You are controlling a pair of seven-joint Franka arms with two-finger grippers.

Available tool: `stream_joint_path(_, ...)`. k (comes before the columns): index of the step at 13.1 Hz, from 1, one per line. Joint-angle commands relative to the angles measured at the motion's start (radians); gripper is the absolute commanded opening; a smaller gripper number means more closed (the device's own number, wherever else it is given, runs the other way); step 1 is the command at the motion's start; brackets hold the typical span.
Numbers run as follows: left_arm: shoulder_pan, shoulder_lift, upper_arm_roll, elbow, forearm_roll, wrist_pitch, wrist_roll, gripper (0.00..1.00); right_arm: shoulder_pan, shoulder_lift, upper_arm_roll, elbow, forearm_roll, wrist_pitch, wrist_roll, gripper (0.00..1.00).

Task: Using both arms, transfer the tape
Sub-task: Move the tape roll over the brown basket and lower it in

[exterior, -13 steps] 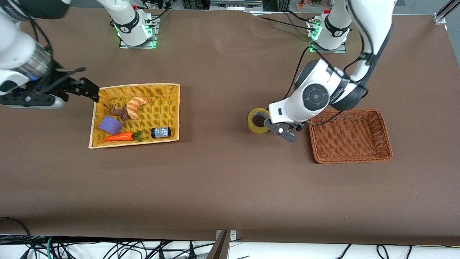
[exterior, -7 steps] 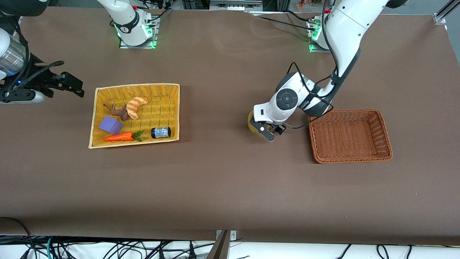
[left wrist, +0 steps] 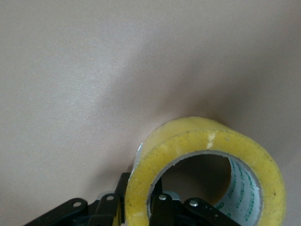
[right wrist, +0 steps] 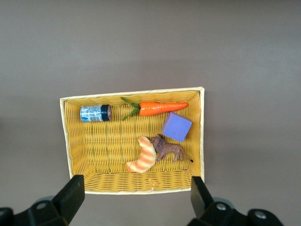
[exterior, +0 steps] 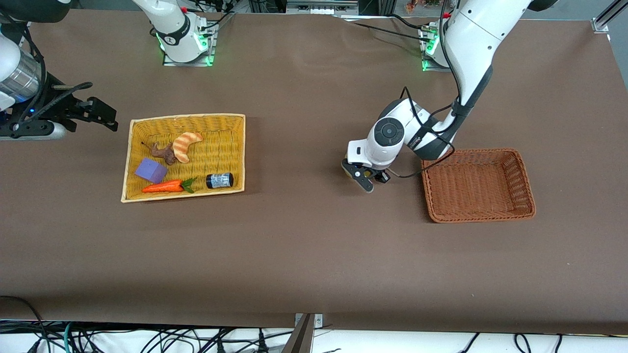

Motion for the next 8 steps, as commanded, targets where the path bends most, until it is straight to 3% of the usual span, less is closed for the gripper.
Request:
stream_joint_path(1, 0.007, -0.092, -0.005, 0.030, 0.013, -0.143, 0.018, 0.00, -0.019, -0.036, 0.016, -0.026, 0.018, 0.018, -0.008, 1.00)
stream_joint_path(3, 0.011, -0.184, -0.003, 0.092, 0.005, -0.405, 0.018, 0.00, -0.019, -0.034, 0.016, -0.032, 0.019, 0.041, -0.006, 1.00)
stream_joint_path(5, 0.091, -0.221, -0.003, 0.177, -0.016, -0.596, 0.019, 0.00, -0.018, -0.036, 0.016, -0.040, 0.021, 0.039, -0.009, 1.00)
stream_joint_path(8, 0.244, -0.211, 0.005, 0.206, -0.004, -0.676, 0.071, 0.00, -0.018, -0.039, 0.016, -0.058, 0.021, 0.034, -0.014, 1.00)
